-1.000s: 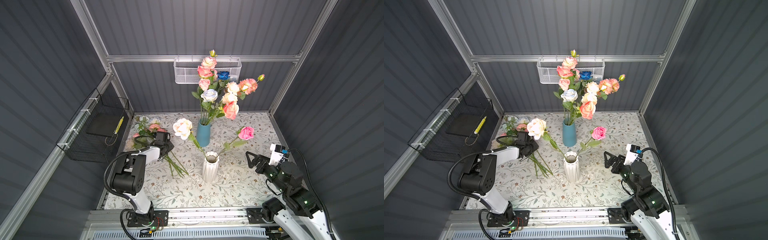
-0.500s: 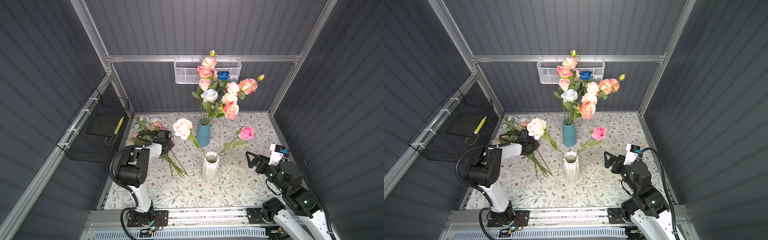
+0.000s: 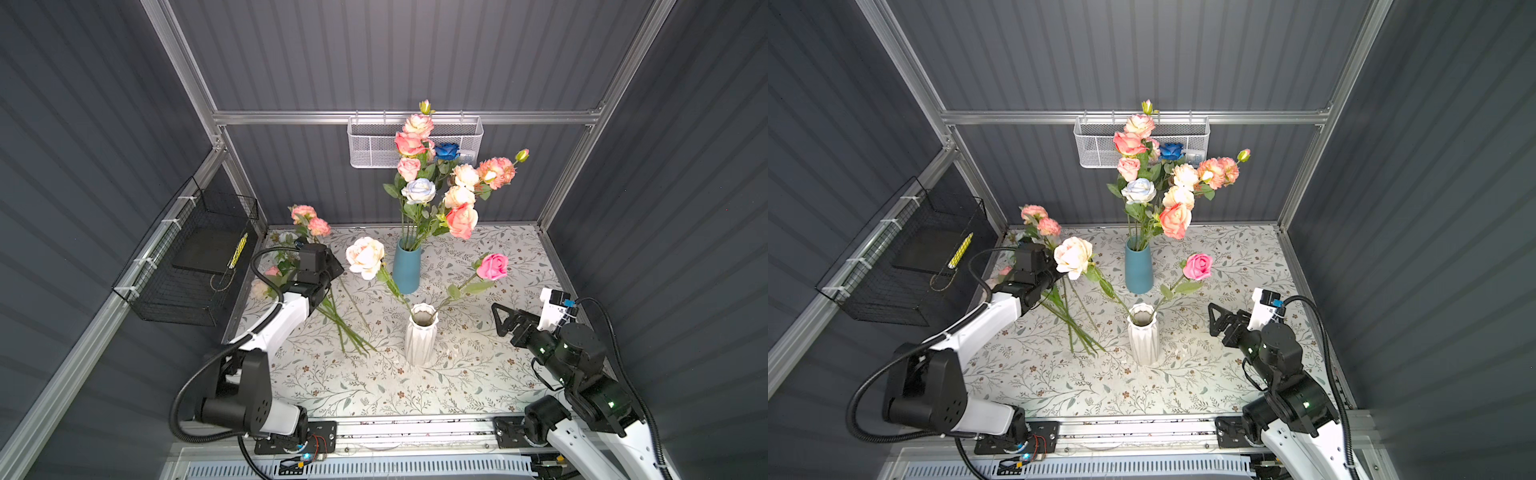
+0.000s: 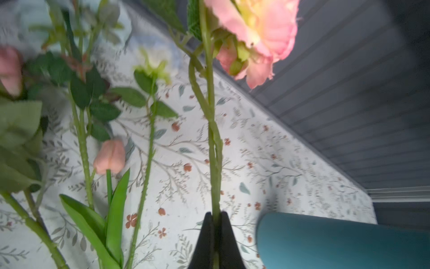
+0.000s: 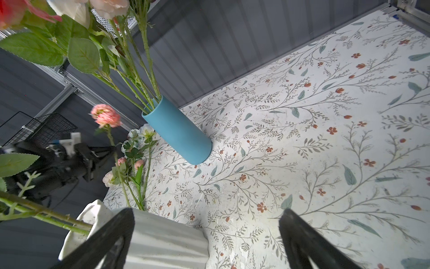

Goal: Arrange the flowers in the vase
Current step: 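Lift the pink lisianthus high with the left gripper, then carry the pink lisianthus over the white vase and lower it in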

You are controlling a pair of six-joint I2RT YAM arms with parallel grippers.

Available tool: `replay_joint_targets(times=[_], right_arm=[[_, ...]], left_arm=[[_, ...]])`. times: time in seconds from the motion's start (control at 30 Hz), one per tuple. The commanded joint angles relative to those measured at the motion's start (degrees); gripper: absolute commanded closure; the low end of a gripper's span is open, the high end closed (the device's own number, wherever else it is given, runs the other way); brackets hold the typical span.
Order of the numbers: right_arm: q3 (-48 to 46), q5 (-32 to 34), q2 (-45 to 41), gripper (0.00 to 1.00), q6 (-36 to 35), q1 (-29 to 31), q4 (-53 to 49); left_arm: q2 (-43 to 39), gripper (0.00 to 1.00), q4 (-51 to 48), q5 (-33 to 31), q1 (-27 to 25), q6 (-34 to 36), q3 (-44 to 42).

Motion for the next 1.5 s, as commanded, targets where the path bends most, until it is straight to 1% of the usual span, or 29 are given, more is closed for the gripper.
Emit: replay_joint_targets(times=[0.0, 0.07, 0.2, 0.27, 0.37, 0.43, 0.5, 0.53, 0.67, 0.73, 0.83, 0.97, 1.0, 1.13, 1.3, 1.4, 1.47], right_arm=[[0.3, 0.6, -0.1, 0.01, -0.6, -0.1, 0.2], [0.6, 0.4, 0.1, 0.01, -0.5, -0.1, 0.3], [0.9, 0.2, 0.2, 0.01, -0.2, -0.1, 0.4], [1.0, 0.2, 0.2, 0.01, 0.1, -0.1, 0.6], [1.3, -0.2, 0.6, 0.01, 0.4, -0.1, 0.9], [1.9, -0.3, 1.1, 0.01, 0.2, -0.1, 0.9], [2.5, -0.3, 1.8, 0.01, -0.1, -0.1, 0.8], [2.8, -0.4, 2.1, 0.01, 0.0, -0.1, 0.9], [3.3, -1.0, 3.3, 0.01, 0.4, -0.1, 1.9], [3.3, -1.5, 3.9, 0.01, 0.7, -0.1, 2.4], [3.4, -1.9, 4.5, 0.01, 1.2, -0.1, 2.5], [3.8, -1.8, 4.8, 0.01, 1.1, -0.1, 2.4], [3.9, -1.6, 4.8, 0.01, 1.0, -0.1, 2.4], [4.7, -1.3, 4.7, 0.01, 0.6, -0.1, 1.9], [4.8, -0.6, 4.4, 0.01, 0.3, -0.1, 0.8], [4.6, -0.5, 4.4, 0.01, 0.3, -0.1, 1.1], [4.3, -0.5, 4.6, 0.01, 0.6, -0.1, 1.5]], left_arm=[[-7.4, 1.00, -2.6, -4.0, -1.6, 5.1, 2.0], [-12.2, 1.00, -4.3, -6.2, -2.9, 8.5, 4.5], [-18.6, 1.00, -7.0, -10.3, -6.4, 14.7, 9.8], [-21.7, 1.00, -7.6, -11.3, -7.6, 17.5, 12.4], [-25.0, 1.00, -9.8, -11.6, -7.7, 21.2, 17.6], [-26.4, 1.00, -10.8, -9.9, -7.7, 23.5, 21.4], [-27.1, 1.00, -11.2, -6.7, -7.7, 24.8, 24.5], [-27.2, 1.00, -11.4, -5.2, -7.7, 25.0, 28.4], [-26.1, 1.00, -11.2, 2.2, -7.7, 25.4, 37.4], [-24.6, 1.00, -11.6, 6.7, -7.7, 24.6, 42.4], [-21.8, 1.00, -10.0, 16.4, -7.6, 20.6, 47.7], [-17.7, 1.00, -3.3, 29.0, -7.6, 12.1, 48.0], [-17.1, 1.00, -1.4, 31.1, -7.6, 10.2, 47.1], [-16.3, 1.00, 5.0, 34.1, -7.6, 6.7, 42.9], [-15.4, 1.00, 11.5, 37.4, -7.9, 2.8, 40.6], [-14.4, 1.00, 13.6, 38.1, -9.9, 1.9, 39.6], [-13.7, 1.00, 13.2, 37.4, -13.3, 3.9, 39.0]])
